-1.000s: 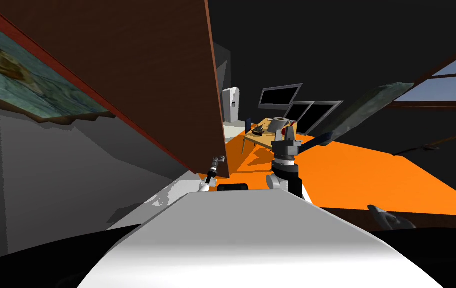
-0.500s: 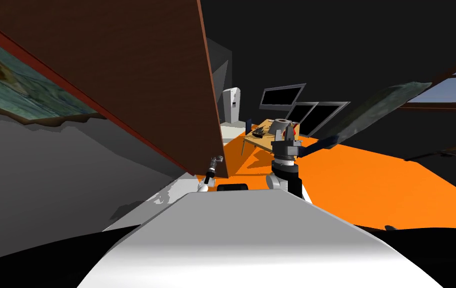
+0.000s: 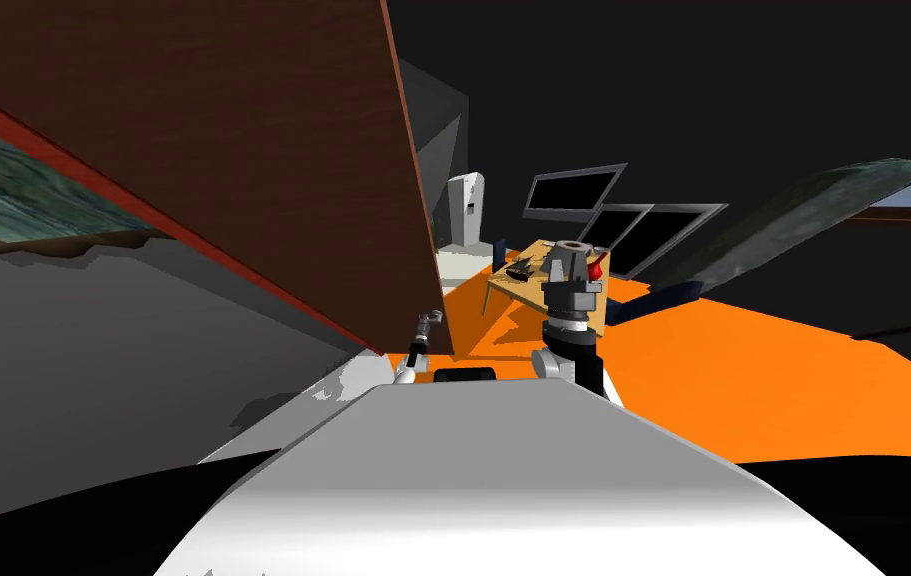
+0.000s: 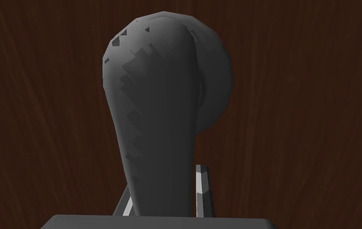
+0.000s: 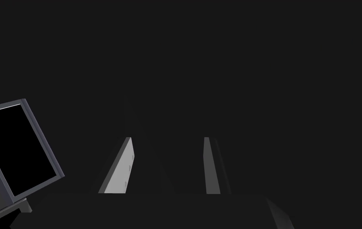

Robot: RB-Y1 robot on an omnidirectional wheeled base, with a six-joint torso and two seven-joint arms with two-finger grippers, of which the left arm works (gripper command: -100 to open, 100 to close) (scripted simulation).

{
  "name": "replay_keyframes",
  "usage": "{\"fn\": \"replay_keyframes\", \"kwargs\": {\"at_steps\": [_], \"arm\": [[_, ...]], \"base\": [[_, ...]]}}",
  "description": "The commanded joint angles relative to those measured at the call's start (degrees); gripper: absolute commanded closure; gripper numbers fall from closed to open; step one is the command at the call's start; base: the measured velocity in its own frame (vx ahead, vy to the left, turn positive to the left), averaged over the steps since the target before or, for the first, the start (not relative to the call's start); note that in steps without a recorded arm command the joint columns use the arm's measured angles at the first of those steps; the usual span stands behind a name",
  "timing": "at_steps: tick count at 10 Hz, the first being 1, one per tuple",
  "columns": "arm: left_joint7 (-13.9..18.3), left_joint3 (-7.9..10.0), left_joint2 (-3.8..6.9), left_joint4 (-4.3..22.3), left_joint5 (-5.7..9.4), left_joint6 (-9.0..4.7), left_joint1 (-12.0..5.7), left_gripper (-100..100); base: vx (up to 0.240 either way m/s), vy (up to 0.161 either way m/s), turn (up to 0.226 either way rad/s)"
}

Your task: Push the door open

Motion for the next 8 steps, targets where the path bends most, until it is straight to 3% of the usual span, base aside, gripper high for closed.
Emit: {"fn": "replay_keyframes", "kwargs": {"at_steps": [1, 2, 8], "arm": [[0.00, 0.00, 0.00, 0.00, 0.00, 0.00, 0.00, 100], [-0.37, 1.10, 0.64, -0.02, 0.65, -0.07, -0.09, 100], [-1.61, 4.26, 1.00, 0.07, 2.58, -0.01, -0.07, 100]], "base": [[0.064, -0.041, 0.044], [0.131, -0.056, 0.051], [0.189, -0.107, 0.059]]}}
